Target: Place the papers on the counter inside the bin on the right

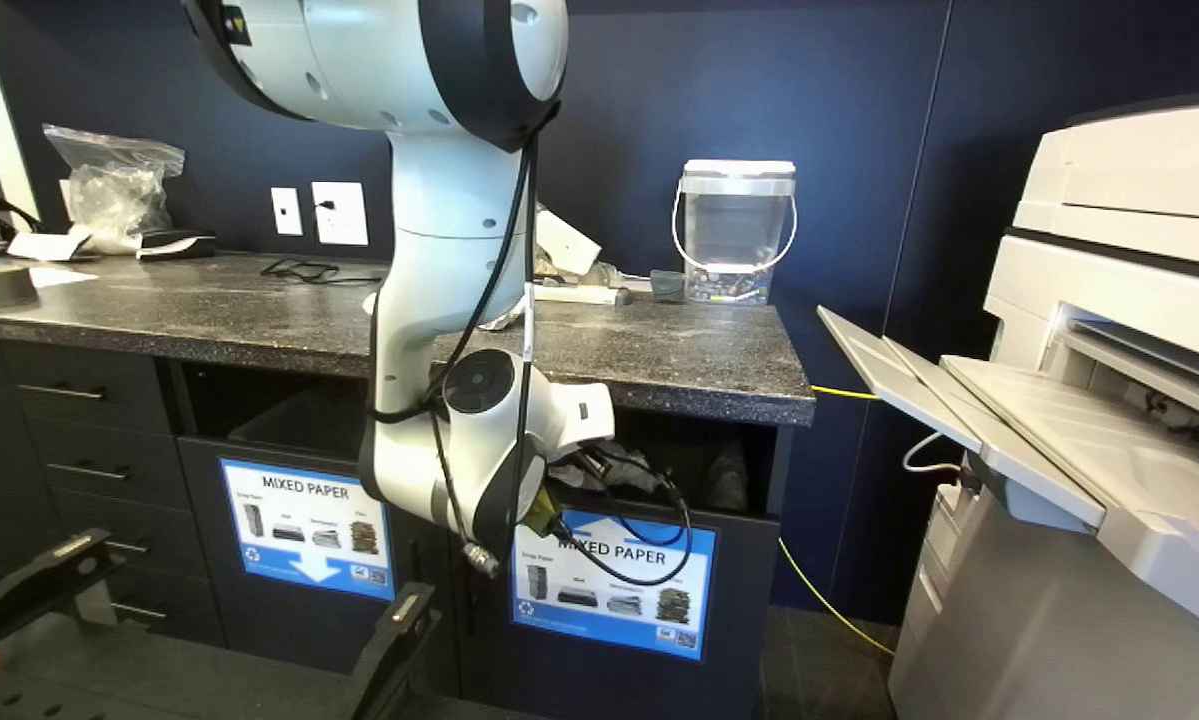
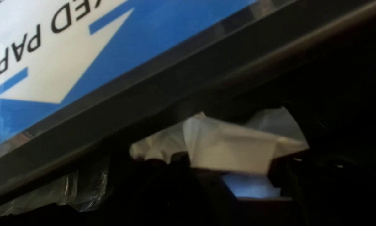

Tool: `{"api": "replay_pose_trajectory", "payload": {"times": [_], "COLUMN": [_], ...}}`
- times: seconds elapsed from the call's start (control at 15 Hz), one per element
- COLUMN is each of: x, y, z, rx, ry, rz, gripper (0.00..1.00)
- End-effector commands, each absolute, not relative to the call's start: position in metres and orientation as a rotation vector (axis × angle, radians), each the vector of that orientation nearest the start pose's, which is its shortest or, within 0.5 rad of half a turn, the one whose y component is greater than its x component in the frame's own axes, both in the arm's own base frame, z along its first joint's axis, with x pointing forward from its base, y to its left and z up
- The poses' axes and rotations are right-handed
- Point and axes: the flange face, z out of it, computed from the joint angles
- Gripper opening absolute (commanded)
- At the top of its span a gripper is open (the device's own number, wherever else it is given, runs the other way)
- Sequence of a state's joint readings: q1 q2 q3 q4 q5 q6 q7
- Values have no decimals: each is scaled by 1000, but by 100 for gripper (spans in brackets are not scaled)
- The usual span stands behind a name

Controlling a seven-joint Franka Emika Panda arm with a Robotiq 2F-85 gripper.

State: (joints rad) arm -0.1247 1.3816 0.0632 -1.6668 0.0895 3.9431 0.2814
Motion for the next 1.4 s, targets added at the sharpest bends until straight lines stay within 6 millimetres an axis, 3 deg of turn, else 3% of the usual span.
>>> {"api": "replay_pose_trajectory", "payload": {"times": [0.0,0.13,0.2,0.6,0.73,1.0,1.33], "x": [586,584,583,563,551,523,499], "y": [-48,-46,-46,-46,-45,-41,-29], "z": [-58,-55,-53,-26,-9,23,86], "rx": [-2640,-2648,-2667,-2820,-2870,-2987,-3041], "ry": [609,568,530,272,175,-34,-289], "rz": [-1365,-1367,-1357,-1300,-1288,-1089,-896], "gripper": [82,98,100,100,100,100,100]}}
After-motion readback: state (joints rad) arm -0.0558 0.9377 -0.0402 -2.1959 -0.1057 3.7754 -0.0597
